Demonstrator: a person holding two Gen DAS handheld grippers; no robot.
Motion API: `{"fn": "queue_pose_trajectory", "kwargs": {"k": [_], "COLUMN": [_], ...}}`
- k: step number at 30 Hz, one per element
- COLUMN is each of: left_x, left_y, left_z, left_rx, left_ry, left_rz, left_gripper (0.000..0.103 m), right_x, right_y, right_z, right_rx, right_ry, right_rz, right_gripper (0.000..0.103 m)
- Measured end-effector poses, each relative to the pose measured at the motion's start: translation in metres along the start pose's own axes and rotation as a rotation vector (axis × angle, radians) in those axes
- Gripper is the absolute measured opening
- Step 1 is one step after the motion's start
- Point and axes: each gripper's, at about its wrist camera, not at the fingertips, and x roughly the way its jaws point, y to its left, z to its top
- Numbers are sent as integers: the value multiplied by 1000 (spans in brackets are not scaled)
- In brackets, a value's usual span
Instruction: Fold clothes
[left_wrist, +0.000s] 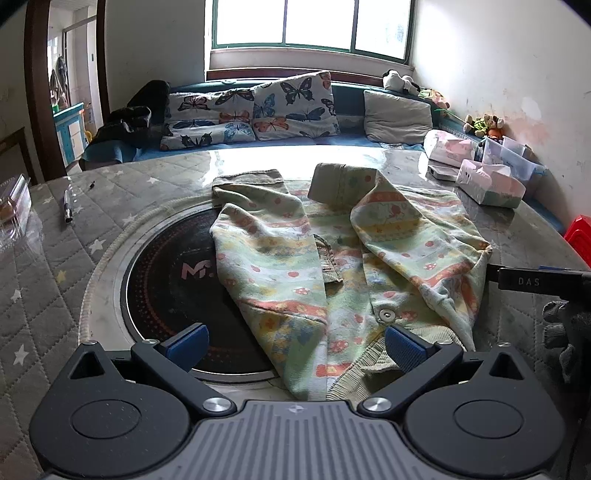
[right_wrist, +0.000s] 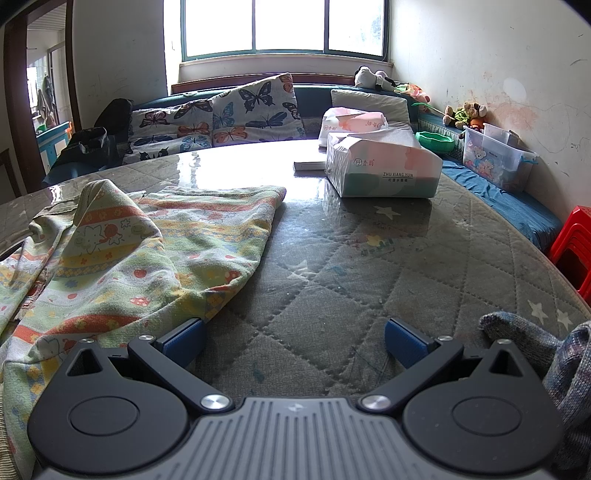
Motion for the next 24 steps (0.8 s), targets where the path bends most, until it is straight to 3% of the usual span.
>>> {"fn": "queue_pose_trajectory", "kwargs": {"k": [8,24], "left_x": [-5,-14], "left_y": [3,7], "left_z": [-1,-8], "left_rx": [6,7], "left_ry": [-19,-19], "left_rz": [22,34], "left_gripper": [103,103], "right_x": [-2,-44], "right_y": [1,3], "right_z": [-2,-23], "right_rx": [3,7], "right_ry": [10,42], "right_rz": [4,58], "right_gripper": [103,103]}}
